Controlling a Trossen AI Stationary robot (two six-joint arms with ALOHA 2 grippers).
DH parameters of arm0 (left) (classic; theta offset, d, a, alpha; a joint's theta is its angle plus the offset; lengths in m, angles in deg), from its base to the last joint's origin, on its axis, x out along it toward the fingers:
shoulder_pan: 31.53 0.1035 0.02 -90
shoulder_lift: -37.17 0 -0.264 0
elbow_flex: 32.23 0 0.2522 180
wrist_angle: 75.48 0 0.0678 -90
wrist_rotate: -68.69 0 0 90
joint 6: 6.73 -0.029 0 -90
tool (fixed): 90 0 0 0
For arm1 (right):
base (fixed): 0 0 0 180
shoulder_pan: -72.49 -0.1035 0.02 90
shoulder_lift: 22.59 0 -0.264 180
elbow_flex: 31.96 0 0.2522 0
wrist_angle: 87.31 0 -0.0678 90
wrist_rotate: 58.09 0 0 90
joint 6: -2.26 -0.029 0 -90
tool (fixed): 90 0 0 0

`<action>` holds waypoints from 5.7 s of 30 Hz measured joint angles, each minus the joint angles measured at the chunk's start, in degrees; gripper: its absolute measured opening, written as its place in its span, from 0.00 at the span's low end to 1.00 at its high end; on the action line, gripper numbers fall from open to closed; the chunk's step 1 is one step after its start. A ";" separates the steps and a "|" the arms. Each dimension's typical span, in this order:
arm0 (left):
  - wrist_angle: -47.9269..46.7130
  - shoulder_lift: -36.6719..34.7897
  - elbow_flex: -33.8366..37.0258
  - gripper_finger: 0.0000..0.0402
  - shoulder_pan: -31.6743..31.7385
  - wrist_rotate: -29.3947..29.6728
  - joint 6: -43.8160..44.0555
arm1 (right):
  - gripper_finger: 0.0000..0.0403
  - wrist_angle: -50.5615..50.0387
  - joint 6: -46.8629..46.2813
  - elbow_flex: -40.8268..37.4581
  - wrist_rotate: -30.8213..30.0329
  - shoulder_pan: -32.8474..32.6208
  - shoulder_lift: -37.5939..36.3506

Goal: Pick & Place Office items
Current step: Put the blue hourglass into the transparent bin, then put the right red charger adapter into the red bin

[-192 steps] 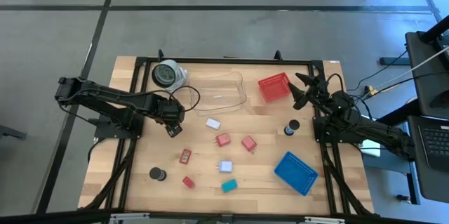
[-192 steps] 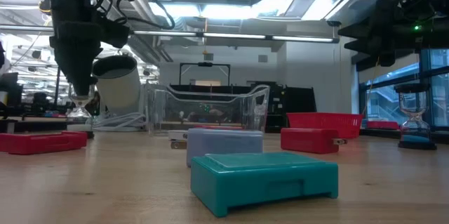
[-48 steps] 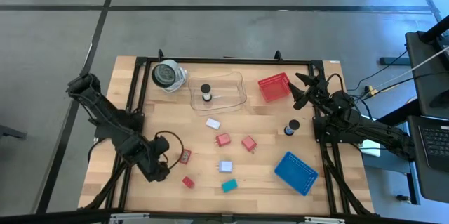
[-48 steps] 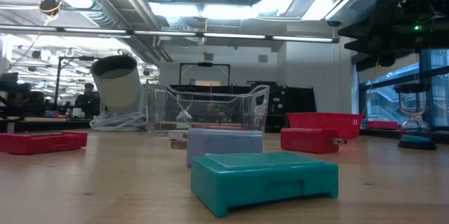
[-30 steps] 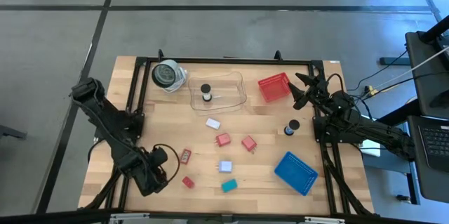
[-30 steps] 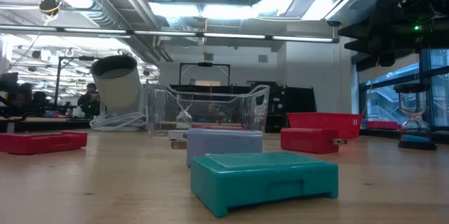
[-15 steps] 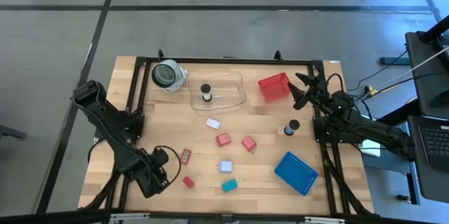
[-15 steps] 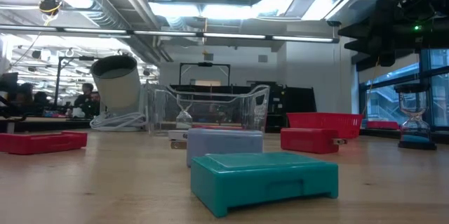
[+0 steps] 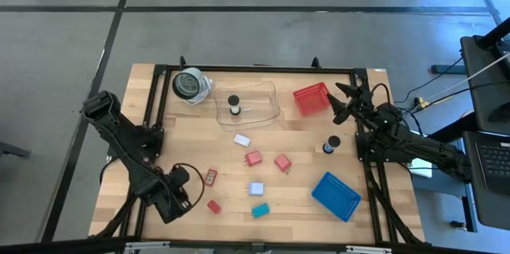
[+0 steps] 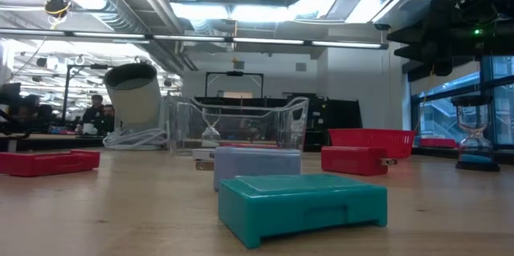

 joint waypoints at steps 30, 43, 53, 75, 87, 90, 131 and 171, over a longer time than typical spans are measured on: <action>-6.31 8.03 -25.86 0.53 52.36 20.22 -66.58 | 0.80 0.00 0.00 0.00 -0.02 0.00 0.00; -3.19 16.09 -25.65 0.53 54.93 16.56 -74.29 | 0.80 0.02 0.00 0.00 0.00 0.00 0.00; 6.14 15.91 -22.05 0.53 59.33 9.51 -80.26 | 0.80 0.02 0.00 0.00 0.00 0.00 0.00; 13.23 16.26 -22.09 0.53 69.19 -1.72 -84.62 | 0.80 0.02 0.00 0.00 0.00 0.00 0.00; 13.45 22.07 -22.16 0.53 69.26 -5.77 -86.26 | 0.80 0.01 0.00 0.00 -0.01 0.00 0.00; 13.39 22.01 -22.16 0.54 69.26 -5.77 -86.26 | 0.80 0.01 0.00 0.00 0.00 0.00 0.00; -8.41 -5.36 -29.12 0.60 42.31 28.58 -61.93 | 0.80 0.04 11.21 0.00 0.00 0.00 0.00; 23.87 -4.18 -2.86 0.53 28.00 41.99 -68.62 | 0.81 -35.30 -21.09 20.21 7.04 0.00 8.19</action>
